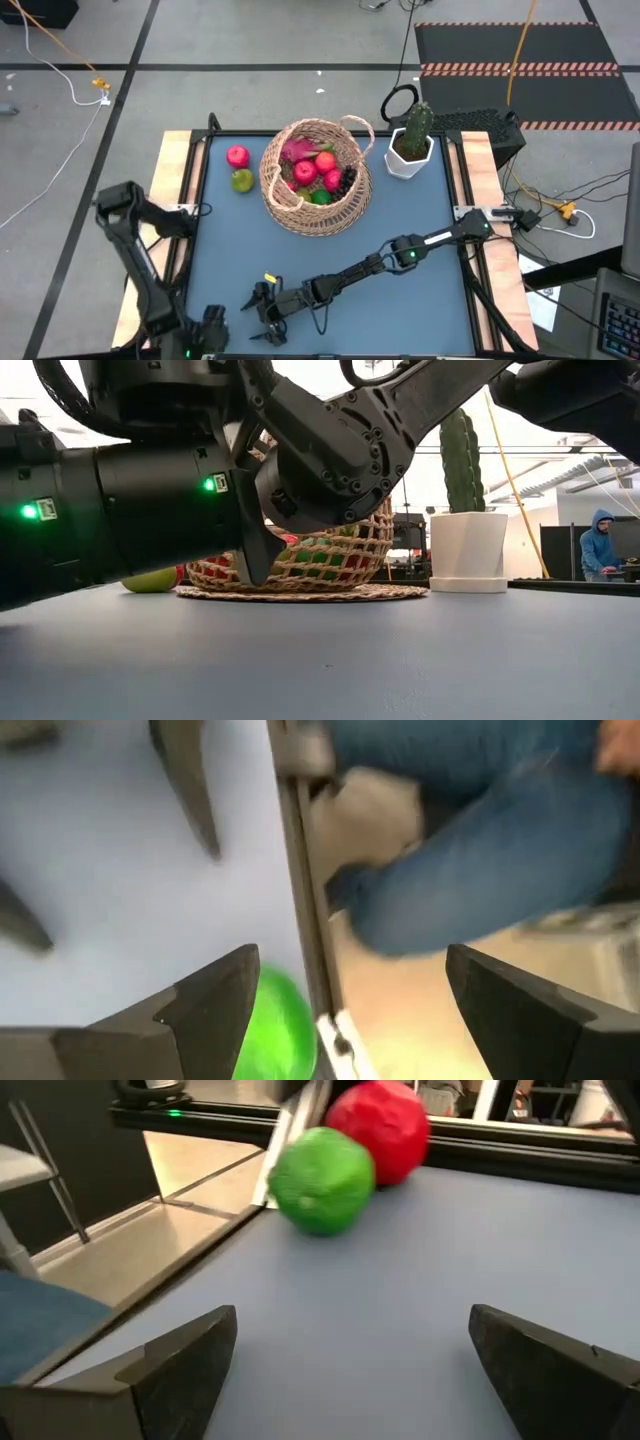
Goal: Build produce basket
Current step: Put the lime into the brown basket
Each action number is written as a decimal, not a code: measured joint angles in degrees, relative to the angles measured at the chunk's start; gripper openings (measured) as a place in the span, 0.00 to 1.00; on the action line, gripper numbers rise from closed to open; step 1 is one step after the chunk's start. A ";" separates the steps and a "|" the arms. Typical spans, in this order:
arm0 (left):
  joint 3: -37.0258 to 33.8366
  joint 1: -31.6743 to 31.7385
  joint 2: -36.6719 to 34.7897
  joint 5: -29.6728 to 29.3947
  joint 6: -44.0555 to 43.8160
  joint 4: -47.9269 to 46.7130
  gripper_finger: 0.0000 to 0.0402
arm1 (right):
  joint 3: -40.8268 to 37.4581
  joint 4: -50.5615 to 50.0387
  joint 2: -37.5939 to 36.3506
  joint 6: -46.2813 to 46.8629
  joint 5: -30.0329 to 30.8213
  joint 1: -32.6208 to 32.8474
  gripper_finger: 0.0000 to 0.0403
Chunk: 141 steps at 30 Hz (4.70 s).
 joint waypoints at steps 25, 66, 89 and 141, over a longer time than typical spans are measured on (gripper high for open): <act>6.27 -1.70 12.48 -4.29 -12.68 -24.06 0.76 | 0.02 -0.07 0.00 1.33 2.26 0.56 0.98; 4.57 2.86 12.54 -33.53 7.38 -19.14 0.51 | 0.15 -3.04 -4.44 42.54 18.15 0.58 0.98; 4.63 4.00 12.52 -37.03 16.88 -12.22 0.54 | 0.13 2.43 -4.42 42.76 10.24 0.54 0.53; -0.40 -2.71 -2.22 -30.56 -19.59 -27.17 0.99 | -31.07 -27.93 -53.63 -3.08 57.14 -15.08 0.51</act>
